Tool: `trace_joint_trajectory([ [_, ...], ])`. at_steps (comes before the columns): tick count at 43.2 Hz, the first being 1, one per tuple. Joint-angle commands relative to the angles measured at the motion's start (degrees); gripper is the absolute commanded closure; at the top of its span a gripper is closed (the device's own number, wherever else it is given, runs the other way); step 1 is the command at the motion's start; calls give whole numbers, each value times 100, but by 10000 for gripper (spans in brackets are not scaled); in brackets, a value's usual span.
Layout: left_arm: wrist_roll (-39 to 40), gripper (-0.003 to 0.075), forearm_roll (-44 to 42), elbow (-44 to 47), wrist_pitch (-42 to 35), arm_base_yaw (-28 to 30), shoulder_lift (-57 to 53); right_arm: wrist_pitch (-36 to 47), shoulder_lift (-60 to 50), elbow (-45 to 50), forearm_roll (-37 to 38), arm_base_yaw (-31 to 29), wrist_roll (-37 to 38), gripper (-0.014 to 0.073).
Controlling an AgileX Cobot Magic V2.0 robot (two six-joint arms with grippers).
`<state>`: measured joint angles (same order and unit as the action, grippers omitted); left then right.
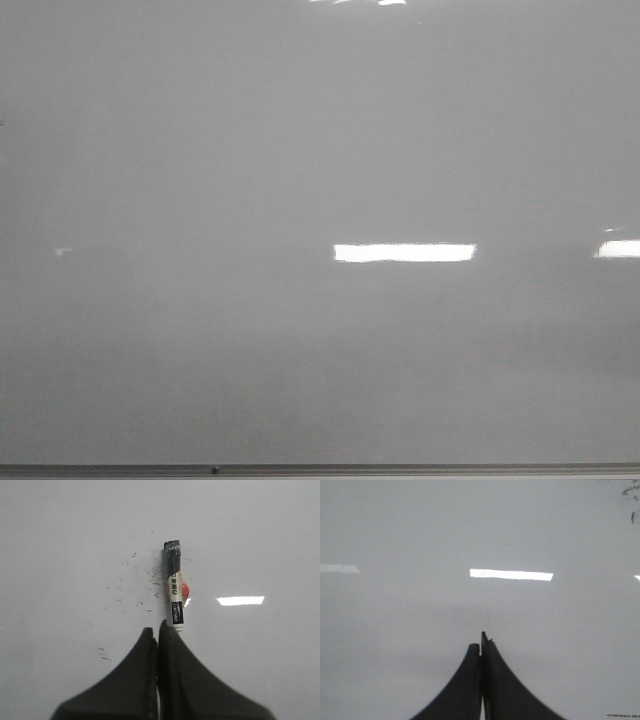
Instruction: Write number 8 on whiteboard
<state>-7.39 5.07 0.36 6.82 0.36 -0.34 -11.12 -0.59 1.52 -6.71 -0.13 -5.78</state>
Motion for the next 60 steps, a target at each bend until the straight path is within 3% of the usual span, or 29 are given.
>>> trace_joint_trajectory([
  [1, 63, 739, 12, 10, -484, 15, -101, 427, -103, -12, 46, -39, -6, 662],
  [45, 63, 739, 12, 10, -484, 15, -101, 432, -103, -17, 46, -39, -6, 662],
  [52, 63, 739, 16, 10, -682, 15, -101, 563, -103, -17, 5, -39, -6, 662],
  [56, 63, 739, 43, 10, -1069, 15, -101, 915, -103, -49, -85, -39, -6, 662],
  [60, 63, 739, 54, -121, -1609, 15, -101, 708, -103, -319, -85, -39, -6, 662],
])
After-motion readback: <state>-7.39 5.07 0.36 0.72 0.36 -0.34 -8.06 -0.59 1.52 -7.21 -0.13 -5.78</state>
